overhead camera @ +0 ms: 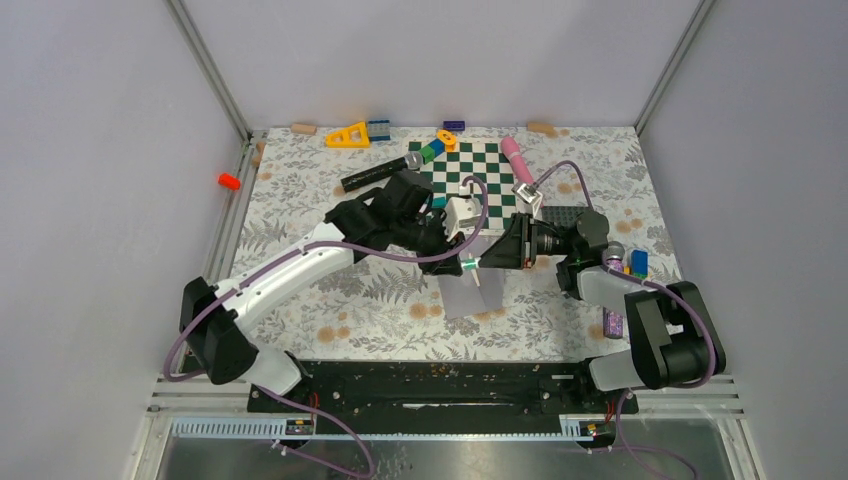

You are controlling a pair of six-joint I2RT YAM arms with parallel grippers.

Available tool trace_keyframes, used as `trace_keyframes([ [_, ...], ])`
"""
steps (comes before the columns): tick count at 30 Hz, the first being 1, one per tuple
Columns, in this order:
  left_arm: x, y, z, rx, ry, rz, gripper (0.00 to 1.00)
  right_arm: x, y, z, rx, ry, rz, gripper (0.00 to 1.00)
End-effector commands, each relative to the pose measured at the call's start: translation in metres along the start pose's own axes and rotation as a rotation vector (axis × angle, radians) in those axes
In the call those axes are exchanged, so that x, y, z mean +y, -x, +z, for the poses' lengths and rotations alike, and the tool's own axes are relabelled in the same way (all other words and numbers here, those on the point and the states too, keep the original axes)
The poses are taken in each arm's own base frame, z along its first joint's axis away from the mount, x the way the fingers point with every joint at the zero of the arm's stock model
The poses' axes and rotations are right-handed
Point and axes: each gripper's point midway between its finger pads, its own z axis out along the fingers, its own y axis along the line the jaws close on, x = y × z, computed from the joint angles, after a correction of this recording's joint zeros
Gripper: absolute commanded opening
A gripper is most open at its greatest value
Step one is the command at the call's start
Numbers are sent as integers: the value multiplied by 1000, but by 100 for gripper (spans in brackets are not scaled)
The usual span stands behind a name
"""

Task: Place the letter into the envelope and seal it
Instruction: Unscrew the solid glue.

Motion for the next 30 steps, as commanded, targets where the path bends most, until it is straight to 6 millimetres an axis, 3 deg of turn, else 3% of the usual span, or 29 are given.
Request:
trace_keyframes([
  [1,15,27,-6,-94,116,107,0,32,25,6,-24,52,23,32],
  [8,-2,23,-3,-90,-1,89,0,42,13,1,18,69,-160,65],
  [12,-19,20,-3,-89,-134,44,0,45,2,-5,46,82,-383,73],
  [20,-33,10,4,-76,-372,-106,0,50,-4,-11,33,101,-929,77],
  [25,-30,16,6,-107,-471,-207,0,46,0,-11,-5,79,-1076,74],
  [30,-26,18,8,-127,-498,-241,0,35,-5,-11,-13,54,-1111,72],
])
